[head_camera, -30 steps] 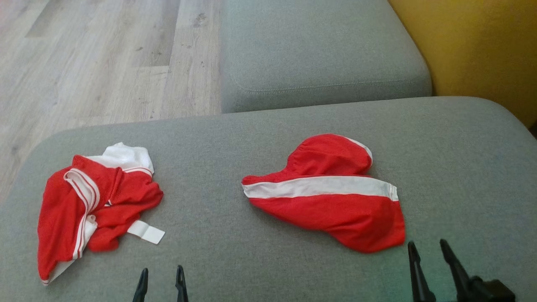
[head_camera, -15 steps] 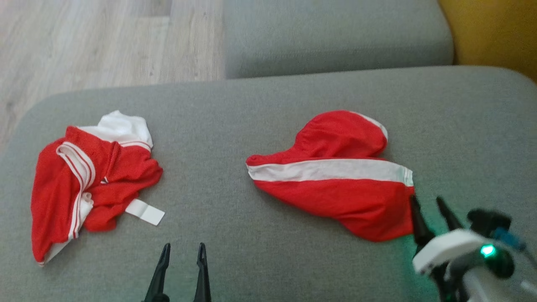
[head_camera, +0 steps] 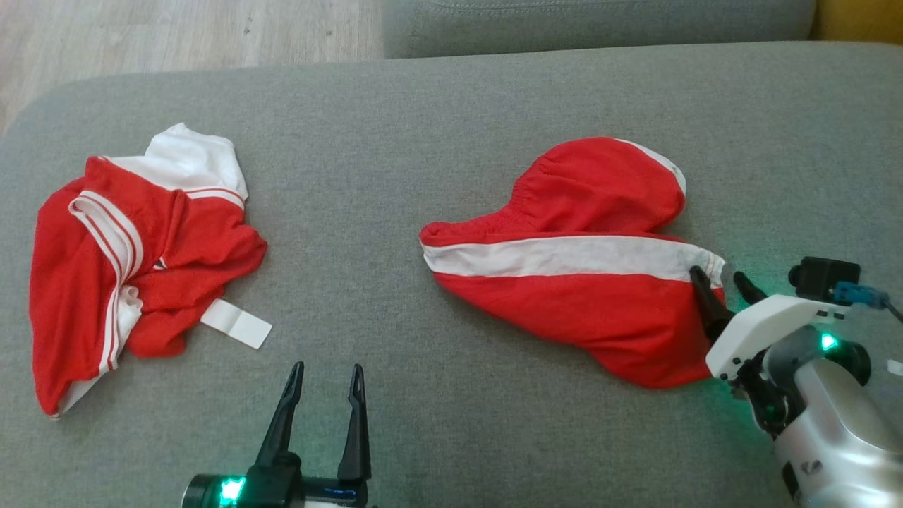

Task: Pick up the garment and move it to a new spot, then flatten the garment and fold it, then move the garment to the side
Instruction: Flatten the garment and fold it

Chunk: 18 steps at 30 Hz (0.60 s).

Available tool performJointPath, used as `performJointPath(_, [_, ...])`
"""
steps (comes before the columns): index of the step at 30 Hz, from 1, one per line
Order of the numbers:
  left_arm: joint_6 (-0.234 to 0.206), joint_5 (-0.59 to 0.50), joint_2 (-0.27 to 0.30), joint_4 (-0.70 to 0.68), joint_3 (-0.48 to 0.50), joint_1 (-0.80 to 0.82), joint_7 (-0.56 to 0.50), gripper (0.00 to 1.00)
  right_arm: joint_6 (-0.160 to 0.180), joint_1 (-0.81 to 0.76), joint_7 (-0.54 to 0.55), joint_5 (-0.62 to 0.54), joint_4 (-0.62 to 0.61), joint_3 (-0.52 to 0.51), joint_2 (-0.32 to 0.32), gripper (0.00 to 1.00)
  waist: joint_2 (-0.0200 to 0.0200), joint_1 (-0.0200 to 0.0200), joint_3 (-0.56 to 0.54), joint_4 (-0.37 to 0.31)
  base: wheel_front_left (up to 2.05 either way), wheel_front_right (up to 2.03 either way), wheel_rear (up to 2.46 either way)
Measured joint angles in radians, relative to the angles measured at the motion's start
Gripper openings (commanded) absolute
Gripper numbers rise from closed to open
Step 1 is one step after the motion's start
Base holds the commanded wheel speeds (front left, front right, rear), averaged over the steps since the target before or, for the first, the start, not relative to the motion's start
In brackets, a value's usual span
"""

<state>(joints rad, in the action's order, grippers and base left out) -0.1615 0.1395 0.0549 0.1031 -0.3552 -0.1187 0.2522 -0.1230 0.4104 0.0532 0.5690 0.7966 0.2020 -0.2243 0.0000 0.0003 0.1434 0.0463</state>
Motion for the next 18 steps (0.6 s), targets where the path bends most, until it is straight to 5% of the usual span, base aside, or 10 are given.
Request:
performJointPath(2, [0.000,0.000,0.000,0.004,-0.001,0.003,0.000,1.00,0.000,0.014,0.004,0.017,0.025,0.024,-0.002,1.00,0.0000,-0.0002,0.004,0.001,0.00,0.00,0.00])
performJointPath(3, [0.000,0.000,0.000,0.005,-0.002,0.006,0.000,1.00,0.000,0.021,0.006,0.025,0.032,0.037,-0.003,0.92,0.0000,-0.0002,0.004,0.001,0.00,0.00,0.00])
performJointPath(4, [-0.001,0.000,0.000,0.006,-0.002,0.010,0.000,1.00,0.000,0.030,0.009,0.032,0.041,0.051,-0.005,0.49,0.0000,-0.0002,0.005,0.001,0.00,0.00,0.00])
performJointPath(6, [-0.002,0.000,0.000,0.006,-0.002,0.015,0.000,1.00,0.000,0.048,0.010,0.047,0.053,0.076,-0.009,0.00,0.0000,-0.0002,0.005,0.001,0.00,0.00,0.00])
performJointPath(11, [-0.006,0.004,0.000,0.009,-0.002,0.016,0.000,1.00,0.000,0.061,-0.021,0.081,0.069,0.127,-0.018,0.00,0.0000,-0.0002,0.002,-0.003,0.00,0.00,0.00])
performJointPath(18, [-0.003,0.011,0.000,0.005,0.004,0.016,0.000,1.00,0.000,0.072,-0.129,0.053,0.134,0.116,-0.119,0.00,0.0000,-0.0003,-0.011,-0.037,0.00,0.00,0.00])
